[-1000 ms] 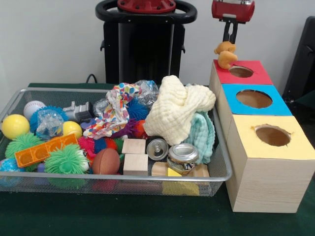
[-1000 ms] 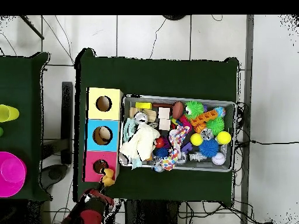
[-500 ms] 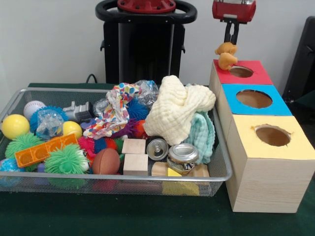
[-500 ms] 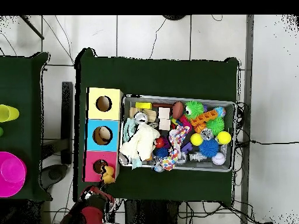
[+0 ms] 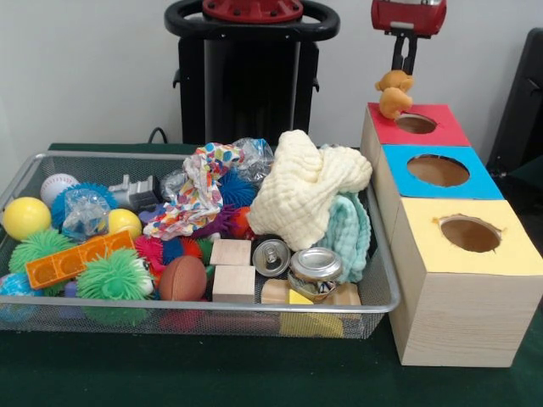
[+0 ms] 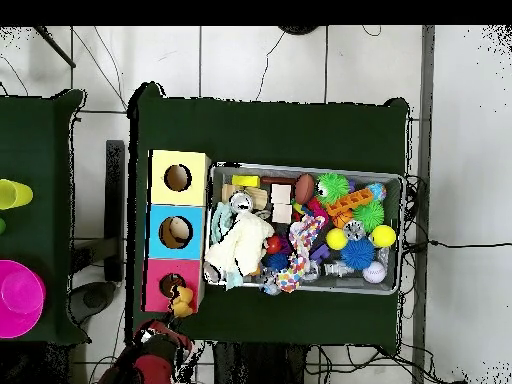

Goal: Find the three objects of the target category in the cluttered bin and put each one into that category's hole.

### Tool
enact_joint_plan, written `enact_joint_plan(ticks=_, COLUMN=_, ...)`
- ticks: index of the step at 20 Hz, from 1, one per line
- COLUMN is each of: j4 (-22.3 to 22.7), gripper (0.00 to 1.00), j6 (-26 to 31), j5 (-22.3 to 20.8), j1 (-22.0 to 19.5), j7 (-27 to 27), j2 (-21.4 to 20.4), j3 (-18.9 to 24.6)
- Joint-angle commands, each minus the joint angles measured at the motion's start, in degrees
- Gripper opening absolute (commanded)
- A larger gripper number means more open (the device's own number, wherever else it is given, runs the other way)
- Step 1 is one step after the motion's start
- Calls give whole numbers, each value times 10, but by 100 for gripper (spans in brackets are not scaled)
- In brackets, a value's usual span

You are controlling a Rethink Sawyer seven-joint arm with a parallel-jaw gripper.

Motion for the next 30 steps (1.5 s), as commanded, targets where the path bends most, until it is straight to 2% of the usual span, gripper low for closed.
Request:
enact_joint_plan(ticks=1, j4=-58, gripper=0, j6=79, j5=57, j1=31, j7=126, j2=-3, j3=19)
enact_joint_plan(ticks=4, j4=-61, gripper=0, j6=84, j5=69, j1=46, j7=128, j2=-1, j3=15)
enact_joint_plan(ticks=10, j4=-56, gripper=0, j6=67, j5=76, j1=43, j7=127, j2=5, j3=28)
enact_joint_plan(ticks=17, j4=-55, gripper=0, j6=22, j5=63, j1=-5, j7=123, j2=21, j3=58)
enact_joint_plan(ticks=22, j4=-63, gripper=0, j6=13, j5=66, j1=4, j7=121, j2=25, j3=47)
enact_joint_plan(ticks=26, j4=-80, gripper=0, j6=33, j5=72, j1=16, j7=107, j2=23, j3=25)
enact_joint_plan(ticks=30, j4=-92, gripper=0, j6=46, j5=74, j1=16, j7=104, j2=23, j3=23)
